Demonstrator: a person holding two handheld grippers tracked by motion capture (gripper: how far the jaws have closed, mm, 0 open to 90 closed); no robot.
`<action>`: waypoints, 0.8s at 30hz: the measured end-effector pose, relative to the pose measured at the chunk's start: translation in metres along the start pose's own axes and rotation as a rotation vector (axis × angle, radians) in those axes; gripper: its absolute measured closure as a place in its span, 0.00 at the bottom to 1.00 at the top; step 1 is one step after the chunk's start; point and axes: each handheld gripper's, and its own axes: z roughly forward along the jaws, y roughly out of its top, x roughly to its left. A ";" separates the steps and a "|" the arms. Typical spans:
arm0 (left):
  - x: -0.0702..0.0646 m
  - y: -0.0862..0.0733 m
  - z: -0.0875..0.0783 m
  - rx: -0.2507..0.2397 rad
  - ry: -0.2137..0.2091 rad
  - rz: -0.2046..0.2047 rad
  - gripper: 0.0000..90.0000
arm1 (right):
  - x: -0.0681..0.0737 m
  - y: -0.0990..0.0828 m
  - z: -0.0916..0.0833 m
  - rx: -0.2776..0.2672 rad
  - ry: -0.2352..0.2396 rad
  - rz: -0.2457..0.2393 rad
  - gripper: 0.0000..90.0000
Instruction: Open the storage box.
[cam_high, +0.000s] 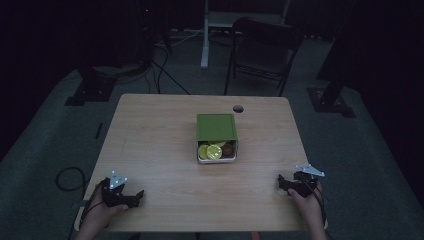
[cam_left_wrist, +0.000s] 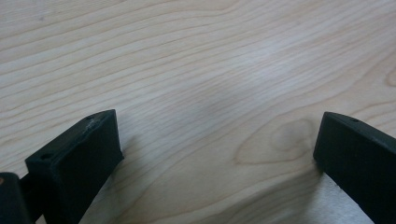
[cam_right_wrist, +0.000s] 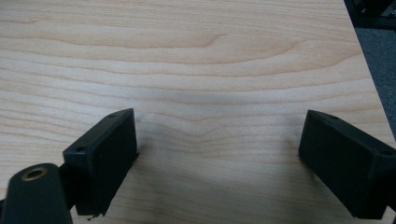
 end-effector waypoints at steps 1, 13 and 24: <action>-0.001 0.000 0.000 -0.003 -0.002 0.007 0.01 | 0.000 0.000 0.000 0.000 0.000 0.000 0.12; -0.016 0.009 0.007 -0.017 -0.012 0.079 0.01 | 0.000 0.000 0.000 0.000 0.000 0.000 0.12; -0.037 0.025 0.011 -0.044 -0.010 0.195 0.01 | 0.000 0.000 0.000 -0.001 0.000 -0.002 0.12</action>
